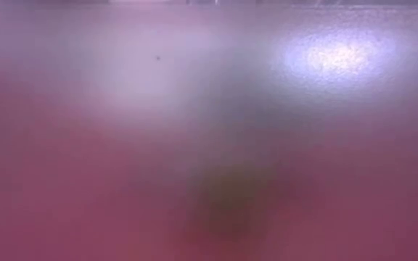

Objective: Pick & Place Office items
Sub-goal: Put the black digital clock into the black bin

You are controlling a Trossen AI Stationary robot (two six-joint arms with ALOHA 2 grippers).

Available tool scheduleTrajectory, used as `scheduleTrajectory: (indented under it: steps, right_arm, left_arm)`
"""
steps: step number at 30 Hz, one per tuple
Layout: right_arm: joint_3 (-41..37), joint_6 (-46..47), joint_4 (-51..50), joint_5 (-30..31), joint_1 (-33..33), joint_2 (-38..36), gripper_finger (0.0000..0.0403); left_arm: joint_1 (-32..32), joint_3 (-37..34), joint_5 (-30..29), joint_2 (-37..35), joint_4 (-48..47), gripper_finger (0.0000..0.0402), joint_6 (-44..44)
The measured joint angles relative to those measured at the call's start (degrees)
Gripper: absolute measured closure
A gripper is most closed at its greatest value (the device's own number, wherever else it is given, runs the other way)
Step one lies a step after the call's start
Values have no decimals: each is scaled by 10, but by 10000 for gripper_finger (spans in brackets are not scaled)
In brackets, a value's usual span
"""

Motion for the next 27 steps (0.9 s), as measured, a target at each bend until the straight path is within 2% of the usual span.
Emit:
scheduleTrajectory:
  steps: [5, 10, 17, 22, 27]
  right_arm:
    - [0, -9, 0, 4, 0, 0, 174]
    - [0, -15, 0, 4, 0, 0, 174]
    - [0, -15, 7, 4, 0, 0, 174]
    - [0, -15, 14, 4, 0, 0, 174]
    - [0, -12, 16, 4, 0, 0, 174]
  left_arm:
    - [-7, -43, 57, -31, 0, 137, -12]
    - [-6, -83, 104, -10, -19, 125, 53]
    - [1, -104, 110, 62, 8, 122, 133]
    - [23, -105, 114, 111, 53, 122, 163]
    - [52, -103, 93, 141, 42, 128, 169]
